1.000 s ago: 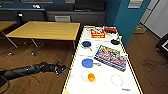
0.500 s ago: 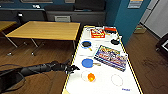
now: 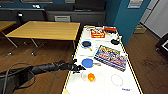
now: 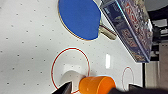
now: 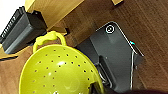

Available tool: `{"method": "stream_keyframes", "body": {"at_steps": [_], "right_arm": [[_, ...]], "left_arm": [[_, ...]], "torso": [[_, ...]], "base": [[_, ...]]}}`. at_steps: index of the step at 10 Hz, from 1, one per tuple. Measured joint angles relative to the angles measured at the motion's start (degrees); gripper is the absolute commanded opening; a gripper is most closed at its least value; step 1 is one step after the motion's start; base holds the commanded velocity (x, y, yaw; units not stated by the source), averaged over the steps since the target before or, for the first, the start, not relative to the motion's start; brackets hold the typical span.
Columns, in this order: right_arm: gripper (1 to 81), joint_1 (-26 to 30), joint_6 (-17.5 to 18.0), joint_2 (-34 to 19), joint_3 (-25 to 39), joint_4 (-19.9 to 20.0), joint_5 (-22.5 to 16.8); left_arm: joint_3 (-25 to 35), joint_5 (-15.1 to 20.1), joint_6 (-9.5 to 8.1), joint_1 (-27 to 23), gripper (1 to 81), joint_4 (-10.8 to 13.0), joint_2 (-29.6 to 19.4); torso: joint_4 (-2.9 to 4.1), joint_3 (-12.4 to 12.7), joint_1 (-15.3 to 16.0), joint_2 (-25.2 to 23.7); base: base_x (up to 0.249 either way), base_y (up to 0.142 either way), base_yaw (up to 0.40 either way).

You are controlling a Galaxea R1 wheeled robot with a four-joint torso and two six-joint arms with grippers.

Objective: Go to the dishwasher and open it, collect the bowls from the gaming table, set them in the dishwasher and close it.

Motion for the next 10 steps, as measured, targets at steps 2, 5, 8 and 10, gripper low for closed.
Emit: {"method": "stream_keyframes", "body": {"at_steps": [2, 5, 8, 10], "right_arm": [[1.0, 0.00, 0.00, 0.45, -0.04, -0.01, -0.05], [1.0, 0.02, 0.00, 0.43, -0.06, 0.00, -0.02], [1.0, 0.02, 0.00, 0.45, -0.09, 0.00, -0.02], [1.0, 0.02, 0.00, 0.48, -0.09, 0.00, -0.02]], "left_arm": [[0.02, -0.09, 0.17, 0.44, 81.1, 1.52, 1.27], [-0.79, -0.02, 0.17, 0.99, 81.1, 1.93, 3.72], [-3.77, -0.22, 0.17, 2.06, 81.1, 1.96, 6.74], [-5.75, -0.22, -0.09, 2.60, 81.1, 1.96, 8.40]], "torso": [[0.00, 0.00, 0.00, 0.00], [0.00, 0.00, 0.00, 0.02], [0.00, 0.00, 0.00, 0.02], [0.00, -0.02, 0.00, 0.02]], "base": [[0.000, 0.000, 0.000], [0.000, 0.000, 0.000], [0.000, 0.000, 0.000], [0.000, 0.000, 0.000]]}}
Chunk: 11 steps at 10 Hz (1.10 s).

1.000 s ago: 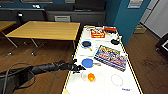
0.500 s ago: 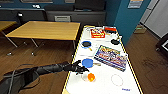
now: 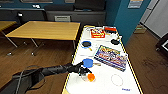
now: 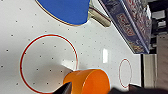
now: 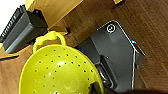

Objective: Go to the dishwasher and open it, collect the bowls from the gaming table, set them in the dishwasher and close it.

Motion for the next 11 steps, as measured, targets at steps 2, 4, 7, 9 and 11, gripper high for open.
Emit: {"method": "stream_keyframes", "body": {"at_steps": [2, 4, 7, 9, 11], "right_arm": [[1.0, 0.00, 0.00, 0.24, -0.02, -0.01, 0.00], [1.0, 0.02, 0.00, 0.27, -0.06, -0.01, 0.00], [1.0, 0.33, 0.00, 0.27, -0.06, -0.01, -0.02], [1.0, 0.48, 0.00, 0.27, -0.06, -0.01, -0.35], [1.0, 0.66, 0.00, 0.27, -0.06, -0.01, -0.39]], "left_arm": [[-2.05, 0.00, -0.18, 0.21, 81.1, 0.00, 1.29], [-2.46, -0.02, -0.18, 0.24, 81.1, 0.02, 1.41], [-3.83, 0.00, -0.18, 1.62, 81.1, 0.09, 1.90], [-4.33, -0.09, -0.18, 2.26, 81.1, 0.16, 2.07], [-4.88, -0.20, 0.06, 3.39, 81.1, 0.20, 2.68]], "torso": [[0.00, 0.00, 0.00, 0.00], [0.00, 0.00, 0.00, 0.00], [0.00, 0.00, 0.00, 0.00], [0.00, 0.00, 0.00, 0.00], [0.00, 0.00, 0.00, 0.00]], "base": [[0.000, 0.000, 0.000], [0.000, 0.000, 0.000], [0.000, 0.000, 0.000], [0.000, 0.000, 0.000], [0.000, 0.000, 0.000]]}}
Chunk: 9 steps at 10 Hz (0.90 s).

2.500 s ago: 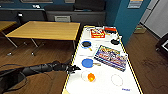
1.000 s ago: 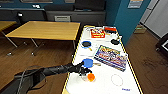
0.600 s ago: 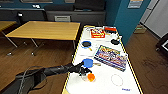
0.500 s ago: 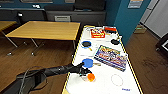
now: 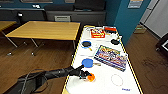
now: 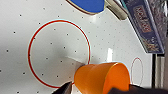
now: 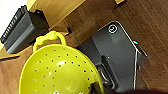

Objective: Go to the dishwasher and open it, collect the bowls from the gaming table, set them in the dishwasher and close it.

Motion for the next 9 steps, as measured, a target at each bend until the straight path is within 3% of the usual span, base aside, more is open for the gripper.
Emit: {"method": "stream_keyframes", "body": {"at_steps": [8, 9], "right_arm": [[1.0, 0.94, 0.02, 0.04, 0.00, 0.00, -1.12], [1.0, 0.94, 0.02, 0.04, 0.00, 0.01, -1.12]], "left_arm": [[-0.39, -0.22, 0.02, 3.47, 81.1, 3.05, 1.12], [-0.43, -0.39, -0.33, 3.69, 1.0, 3.27, 1.15]], "torso": [[0.00, 0.00, 0.00, 0.00], [0.00, 0.00, 0.00, 0.00]], "base": [[0.000, 0.000, 0.000], [0.000, 0.000, 0.000]]}}
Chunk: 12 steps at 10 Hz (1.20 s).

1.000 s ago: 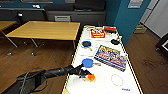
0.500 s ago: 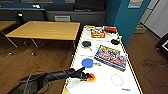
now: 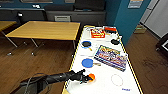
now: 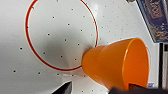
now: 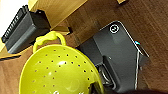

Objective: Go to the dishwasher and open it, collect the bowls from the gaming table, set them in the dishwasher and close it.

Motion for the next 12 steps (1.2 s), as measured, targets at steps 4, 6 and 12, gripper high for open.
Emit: {"method": "stream_keyframes", "body": {"at_steps": [4, 6, 12], "right_arm": [[1.0, 0.33, 0.02, 0.91, -0.38, 0.00, -0.48], [1.0, 0.80, 0.20, 1.07, -0.85, -0.01, -1.44], [1.0, -0.20, 0.22, -0.02, -0.93, -0.01, -1.50]], "left_arm": [[1.94, 0.72, 0.72, -0.02, 1.0, 4.45, -0.57], [6.38, 1.00, 0.66, -1.85, 1.0, 4.47, -2.83], [27.27, 1.05, 0.51, -8.13, 1.0, 4.91, -24.33]], "torso": [[0.00, 0.00, 0.00, 0.00], [0.00, 0.00, 0.00, 0.00], [0.00, 0.00, 0.00, 0.00]], "base": [[0.000, 0.000, 0.000], [0.000, 0.000, 0.000], [0.000, 0.000, 0.000]]}}
